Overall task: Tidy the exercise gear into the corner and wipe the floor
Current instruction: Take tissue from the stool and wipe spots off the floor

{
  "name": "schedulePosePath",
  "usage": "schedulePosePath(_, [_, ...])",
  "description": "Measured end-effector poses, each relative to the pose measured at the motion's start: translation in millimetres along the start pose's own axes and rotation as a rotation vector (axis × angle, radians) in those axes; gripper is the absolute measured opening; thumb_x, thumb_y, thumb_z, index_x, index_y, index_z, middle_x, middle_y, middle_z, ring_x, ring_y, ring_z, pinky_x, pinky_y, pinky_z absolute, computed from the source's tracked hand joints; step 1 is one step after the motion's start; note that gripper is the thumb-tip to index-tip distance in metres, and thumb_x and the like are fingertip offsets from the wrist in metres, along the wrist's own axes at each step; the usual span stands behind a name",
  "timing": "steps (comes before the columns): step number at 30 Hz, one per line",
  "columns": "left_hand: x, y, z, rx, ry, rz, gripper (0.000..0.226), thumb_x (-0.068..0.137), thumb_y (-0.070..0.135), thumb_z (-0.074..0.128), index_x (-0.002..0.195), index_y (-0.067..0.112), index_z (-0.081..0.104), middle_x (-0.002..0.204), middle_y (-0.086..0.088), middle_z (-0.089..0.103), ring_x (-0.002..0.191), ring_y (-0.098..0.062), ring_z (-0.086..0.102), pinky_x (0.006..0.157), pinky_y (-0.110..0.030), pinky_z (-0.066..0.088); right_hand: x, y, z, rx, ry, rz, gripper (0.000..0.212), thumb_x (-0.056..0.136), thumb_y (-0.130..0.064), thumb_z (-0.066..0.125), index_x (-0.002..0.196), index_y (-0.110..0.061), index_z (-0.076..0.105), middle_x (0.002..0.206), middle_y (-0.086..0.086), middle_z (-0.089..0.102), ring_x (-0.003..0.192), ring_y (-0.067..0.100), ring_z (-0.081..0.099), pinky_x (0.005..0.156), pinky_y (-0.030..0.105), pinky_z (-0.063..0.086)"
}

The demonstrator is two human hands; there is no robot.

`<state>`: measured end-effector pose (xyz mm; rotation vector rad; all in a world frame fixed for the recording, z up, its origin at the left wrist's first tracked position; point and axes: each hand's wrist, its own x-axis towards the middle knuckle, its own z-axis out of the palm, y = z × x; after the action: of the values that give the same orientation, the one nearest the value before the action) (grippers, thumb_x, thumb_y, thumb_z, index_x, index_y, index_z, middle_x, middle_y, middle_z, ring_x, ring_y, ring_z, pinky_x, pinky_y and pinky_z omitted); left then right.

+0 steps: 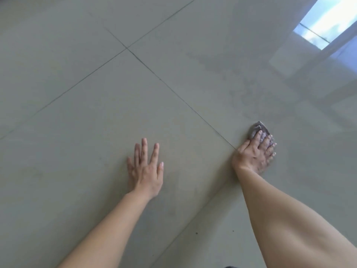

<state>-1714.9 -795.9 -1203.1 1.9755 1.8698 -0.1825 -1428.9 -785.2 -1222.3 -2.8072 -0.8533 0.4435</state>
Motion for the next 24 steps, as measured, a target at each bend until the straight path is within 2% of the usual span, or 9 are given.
schedulePosePath(2, [4.9, 33.0, 2.5, 0.036, -0.028, 0.085, 0.061, 0.101, 0.039, 0.027, 0.157, 0.032, 0.003, 0.161, -0.001, -0.024, 0.151, -0.025, -0.011, 0.118, -0.053, 0.008, 9.1, -18.9, -4.3, 0.059, -0.012, 0.136, 0.057, 0.104, -0.030, 0.026, 0.159, -0.020, 0.015, 0.167, 0.010, 0.002, 0.153, 0.034, -0.003, 0.122, 0.044, 0.000])
schedulePosePath(3, [9.6, 45.0, 2.0, 0.038, -0.040, 0.103, 0.062, 0.102, 0.037, 0.029, 0.157, 0.031, 0.001, 0.161, -0.001, -0.025, 0.151, -0.024, -0.013, 0.119, -0.051, 0.008, 11.6, -32.7, -5.0, 0.057, -0.039, 0.117, 0.057, 0.104, -0.028, 0.026, 0.159, -0.019, 0.012, 0.167, 0.011, 0.000, 0.152, 0.036, -0.005, 0.123, 0.044, -0.001])
schedulePosePath(4, [13.4, 53.3, 0.6, 0.039, -0.054, 0.105, 0.062, 0.102, 0.035, 0.032, 0.157, 0.030, 0.002, 0.162, -0.001, -0.023, 0.151, -0.023, -0.012, 0.119, -0.049, 0.009, 11.0, -46.9, -2.5, 0.023, -0.088, 0.009, 0.058, 0.104, -0.026, 0.026, 0.159, -0.019, 0.009, 0.166, 0.012, -0.002, 0.152, 0.036, -0.007, 0.123, 0.044, -0.002])
schedulePosePath(8, [24.2, 55.7, -5.9, 0.036, -0.118, 0.022, 0.061, 0.101, 0.031, 0.039, 0.157, 0.025, 0.016, 0.165, -0.001, -0.011, 0.152, -0.024, 0.001, 0.117, -0.049, 0.020, -13.6, -104.8, 10.6, -0.207, -0.356, -0.812, 0.063, 0.100, -0.016, 0.031, 0.158, -0.021, 0.008, 0.167, 0.010, -0.003, 0.152, 0.035, -0.007, 0.123, 0.042, 0.002])
schedulePosePath(12, [45.5, 64.0, -20.5, 0.162, -0.131, 0.041, 0.059, 0.102, 0.034, 0.033, 0.157, 0.028, 0.012, 0.165, 0.004, -0.012, 0.152, -0.021, -0.004, 0.117, -0.053, 0.019, 25.5, -123.2, -13.0, -0.408, -0.415, -1.251, 0.061, 0.098, -0.018, 0.037, 0.156, -0.018, 0.018, 0.161, 0.010, 0.016, 0.147, 0.034, 0.016, 0.117, 0.037, 0.024])
schedulePosePath(15, [60.7, 90.1, -21.1, 0.170, -0.205, 0.085, 0.059, 0.102, 0.042, 0.031, 0.156, 0.037, 0.007, 0.164, 0.007, -0.015, 0.151, -0.021, -0.010, 0.118, -0.058, 0.013, 80.8, -78.9, -36.6, -0.522, -0.396, -1.540, 0.064, 0.100, -0.019, 0.036, 0.159, -0.019, 0.012, 0.166, 0.007, 0.008, 0.152, 0.031, 0.009, 0.123, 0.036, 0.011])
schedulePosePath(17, [64.6, 98.1, -15.4, 0.180, -0.231, 0.071, 0.060, 0.101, 0.048, 0.031, 0.155, 0.040, 0.005, 0.163, 0.008, -0.017, 0.151, -0.022, -0.013, 0.117, -0.059, 0.012, 124.8, -36.9, -49.4, -0.450, -0.392, -1.446, 0.064, 0.101, -0.016, 0.035, 0.160, -0.023, 0.009, 0.167, 0.002, 0.000, 0.154, 0.026, -0.001, 0.124, 0.033, -0.001])
schedulePosePath(22, [68.0, 93.4, -20.5, 0.224, -0.284, 0.065, 0.063, 0.100, 0.054, 0.032, 0.154, 0.045, 0.000, 0.162, 0.011, -0.020, 0.151, -0.021, -0.016, 0.118, -0.057, 0.012, 189.0, 36.0, -69.3, -0.165, -0.163, -0.635, 0.058, 0.102, -0.020, 0.037, 0.158, -0.021, 0.021, 0.166, 0.007, 0.013, 0.153, 0.032, 0.004, 0.124, 0.042, 0.005])
schedulePosePath(24, [69.4, 95.1, -24.5, 0.235, -0.327, 0.049, 0.064, 0.099, 0.055, 0.032, 0.153, 0.046, -0.002, 0.162, 0.012, -0.022, 0.150, -0.020, -0.016, 0.118, -0.056, 0.013, 166.3, 45.0, -60.5, -0.169, -0.163, -0.651, 0.060, 0.101, -0.020, 0.034, 0.158, -0.021, 0.019, 0.166, 0.009, 0.010, 0.153, 0.034, 0.000, 0.123, 0.043, 0.001])
